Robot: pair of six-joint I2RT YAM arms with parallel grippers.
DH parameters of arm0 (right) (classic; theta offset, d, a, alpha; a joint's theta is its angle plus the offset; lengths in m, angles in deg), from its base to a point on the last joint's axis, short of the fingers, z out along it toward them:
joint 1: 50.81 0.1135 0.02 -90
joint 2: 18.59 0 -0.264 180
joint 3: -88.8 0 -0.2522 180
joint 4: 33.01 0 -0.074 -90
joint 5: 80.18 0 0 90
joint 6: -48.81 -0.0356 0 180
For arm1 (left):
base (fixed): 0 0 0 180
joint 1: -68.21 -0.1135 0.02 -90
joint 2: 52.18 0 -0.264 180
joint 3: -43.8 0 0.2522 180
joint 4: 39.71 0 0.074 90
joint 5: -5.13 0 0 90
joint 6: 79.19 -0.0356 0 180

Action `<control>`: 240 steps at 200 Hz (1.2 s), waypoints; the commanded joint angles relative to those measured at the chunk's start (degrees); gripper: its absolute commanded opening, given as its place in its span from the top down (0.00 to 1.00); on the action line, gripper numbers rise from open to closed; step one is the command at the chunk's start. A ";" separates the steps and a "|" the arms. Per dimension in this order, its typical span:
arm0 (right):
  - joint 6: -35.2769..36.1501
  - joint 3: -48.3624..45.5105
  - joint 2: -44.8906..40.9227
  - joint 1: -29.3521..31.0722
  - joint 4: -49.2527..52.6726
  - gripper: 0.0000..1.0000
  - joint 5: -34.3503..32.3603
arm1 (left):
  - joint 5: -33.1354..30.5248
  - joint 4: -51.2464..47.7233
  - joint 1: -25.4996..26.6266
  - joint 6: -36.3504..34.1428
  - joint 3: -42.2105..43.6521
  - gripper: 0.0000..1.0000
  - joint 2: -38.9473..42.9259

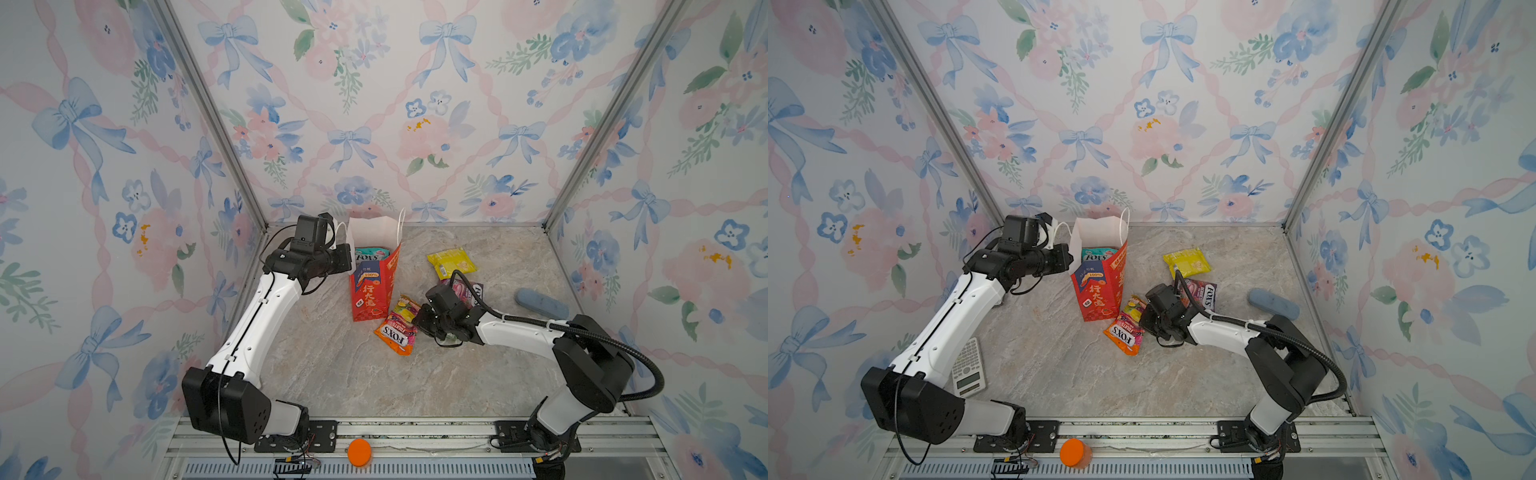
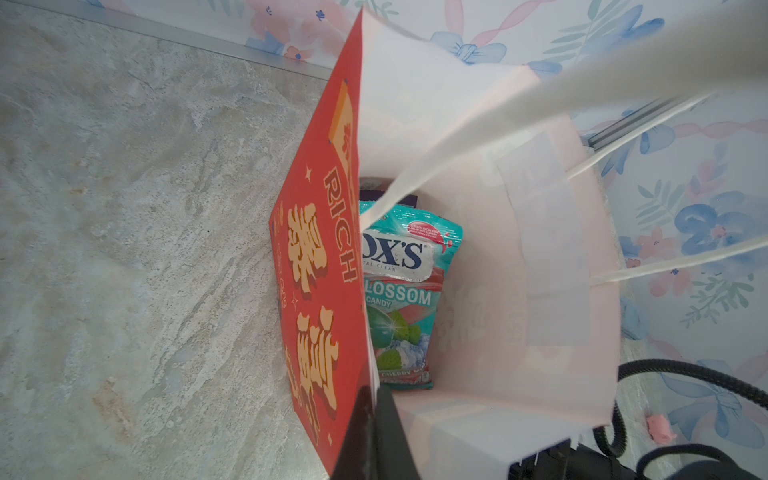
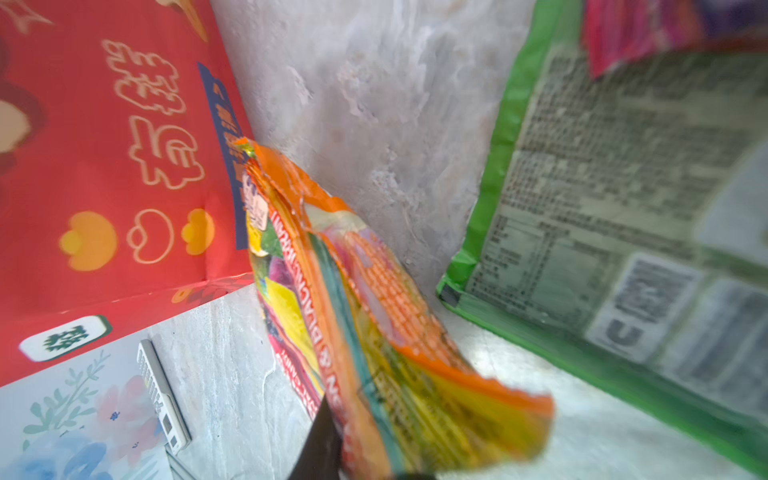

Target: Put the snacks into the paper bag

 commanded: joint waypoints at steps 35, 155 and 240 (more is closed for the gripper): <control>11.42 4.68 -9.79 -1.97 11.54 1.00 -6.36 | 1.12 -2.31 -0.26 -0.39 0.69 1.00 -0.89; 34.24 29.82 -18.32 -8.28 26.96 1.00 -10.64 | 1.03 -2.25 -0.12 0.01 0.36 1.00 -0.83; 42.81 49.97 -9.95 -2.79 23.81 1.00 -12.38 | 1.12 -2.34 -0.11 0.16 0.14 1.00 -0.83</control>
